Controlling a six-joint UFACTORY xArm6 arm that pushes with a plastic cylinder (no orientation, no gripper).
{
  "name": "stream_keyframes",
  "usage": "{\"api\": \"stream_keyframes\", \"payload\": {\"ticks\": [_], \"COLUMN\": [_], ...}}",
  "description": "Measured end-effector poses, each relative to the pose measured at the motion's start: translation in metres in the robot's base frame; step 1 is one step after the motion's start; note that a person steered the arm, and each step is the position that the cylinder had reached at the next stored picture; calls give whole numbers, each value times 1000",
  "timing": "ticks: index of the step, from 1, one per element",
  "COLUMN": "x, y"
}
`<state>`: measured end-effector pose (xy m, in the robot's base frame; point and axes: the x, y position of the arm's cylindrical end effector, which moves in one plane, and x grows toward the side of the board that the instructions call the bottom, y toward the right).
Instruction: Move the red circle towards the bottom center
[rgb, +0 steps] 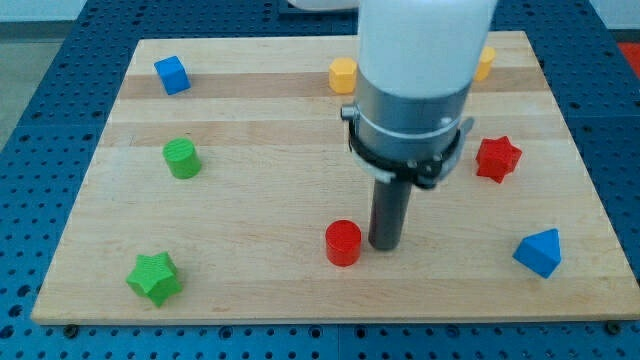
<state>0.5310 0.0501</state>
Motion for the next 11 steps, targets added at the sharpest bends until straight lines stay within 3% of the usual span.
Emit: {"api": "stream_keyframes", "payload": {"ticks": [2, 11], "x": [-20, 17], "y": [-30, -45]}}
